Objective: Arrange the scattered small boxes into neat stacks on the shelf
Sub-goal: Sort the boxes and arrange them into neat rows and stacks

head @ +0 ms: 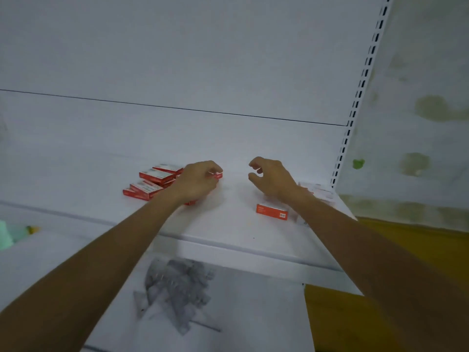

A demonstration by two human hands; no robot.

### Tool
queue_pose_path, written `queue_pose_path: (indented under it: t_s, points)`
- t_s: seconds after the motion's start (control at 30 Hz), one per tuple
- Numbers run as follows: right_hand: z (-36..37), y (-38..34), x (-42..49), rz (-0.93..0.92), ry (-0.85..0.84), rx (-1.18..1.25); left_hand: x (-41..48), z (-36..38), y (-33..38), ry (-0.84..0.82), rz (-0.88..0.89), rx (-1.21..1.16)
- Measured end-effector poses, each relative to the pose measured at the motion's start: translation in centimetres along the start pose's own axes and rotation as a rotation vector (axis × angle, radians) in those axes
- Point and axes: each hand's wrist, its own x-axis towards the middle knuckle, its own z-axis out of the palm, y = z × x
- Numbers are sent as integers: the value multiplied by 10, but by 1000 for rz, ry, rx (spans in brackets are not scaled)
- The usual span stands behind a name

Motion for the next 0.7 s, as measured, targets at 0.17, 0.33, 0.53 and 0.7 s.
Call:
queue_pose_path:
  t_s: [0.17, 0.33, 0.53, 0.7]
  points:
    - [26, -35, 19, -68, -39, 29, -12, -41, -22, 191, 20, -35]
    - [50, -61, 38, -62, -76, 1, -5, -70, -62, 181, 2, 60]
    - [70, -73, 69, 75, -70, -47, 32, -93, -120, 89, -41, 107]
    - [80, -83, 93, 337, -118, -50, 71, -101, -155, -48, -40, 88]
